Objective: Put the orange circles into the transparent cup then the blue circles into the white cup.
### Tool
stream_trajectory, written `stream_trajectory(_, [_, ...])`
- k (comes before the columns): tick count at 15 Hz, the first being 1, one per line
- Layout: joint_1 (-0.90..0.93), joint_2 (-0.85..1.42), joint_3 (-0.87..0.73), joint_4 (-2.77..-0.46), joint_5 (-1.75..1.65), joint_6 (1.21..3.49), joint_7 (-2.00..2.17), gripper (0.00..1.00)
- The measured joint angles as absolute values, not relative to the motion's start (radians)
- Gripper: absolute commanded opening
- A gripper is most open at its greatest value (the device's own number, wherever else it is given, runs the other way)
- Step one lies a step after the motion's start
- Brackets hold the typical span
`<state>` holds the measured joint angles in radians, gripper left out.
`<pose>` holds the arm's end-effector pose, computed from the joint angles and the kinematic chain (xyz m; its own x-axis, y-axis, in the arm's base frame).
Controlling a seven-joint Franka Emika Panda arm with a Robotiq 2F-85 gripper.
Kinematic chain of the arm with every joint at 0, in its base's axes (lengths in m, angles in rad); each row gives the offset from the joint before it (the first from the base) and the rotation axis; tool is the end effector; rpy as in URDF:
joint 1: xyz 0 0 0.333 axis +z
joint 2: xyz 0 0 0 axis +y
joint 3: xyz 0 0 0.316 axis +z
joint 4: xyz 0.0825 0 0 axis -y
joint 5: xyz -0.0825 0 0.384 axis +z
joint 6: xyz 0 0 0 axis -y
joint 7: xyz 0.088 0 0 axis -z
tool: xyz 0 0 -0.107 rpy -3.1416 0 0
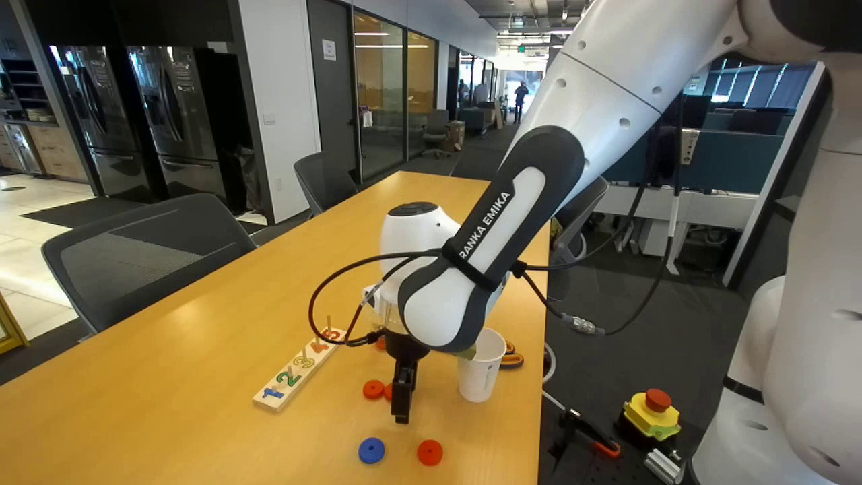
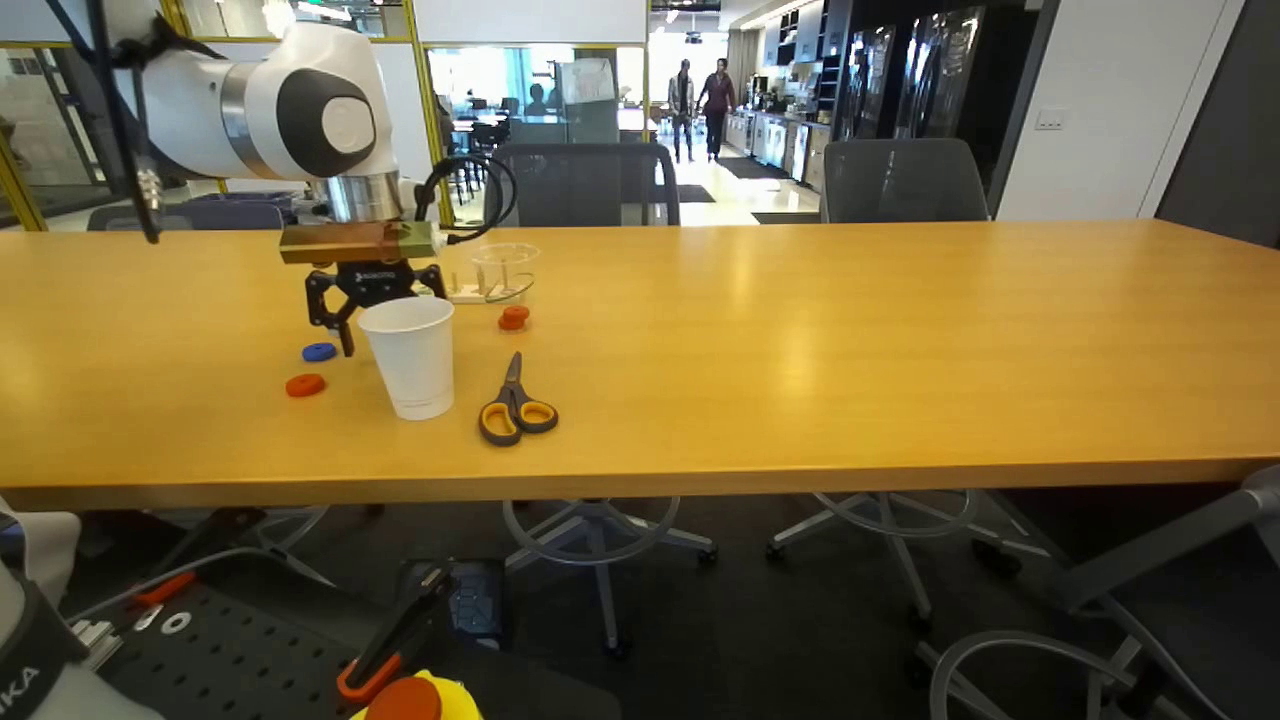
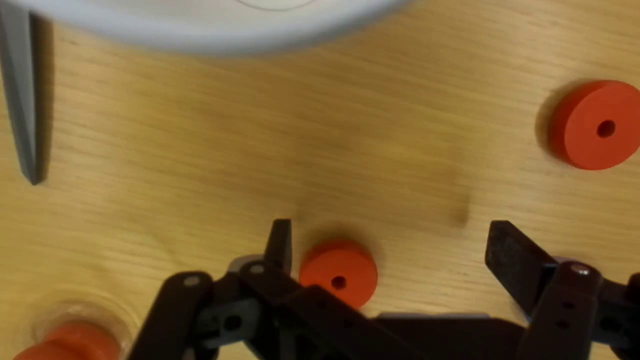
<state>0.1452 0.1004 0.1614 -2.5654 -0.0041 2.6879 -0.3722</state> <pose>0.4319 0.1382 0.2312 0.7764 0.6297 0.0270 0.6300 -0.7766 -0.0047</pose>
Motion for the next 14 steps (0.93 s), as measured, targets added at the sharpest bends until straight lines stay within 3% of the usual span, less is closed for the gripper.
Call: stream_trajectory(14, [0.141,0.192,0.149,-2.482,-0.059,2.718,-0.294,1.0])
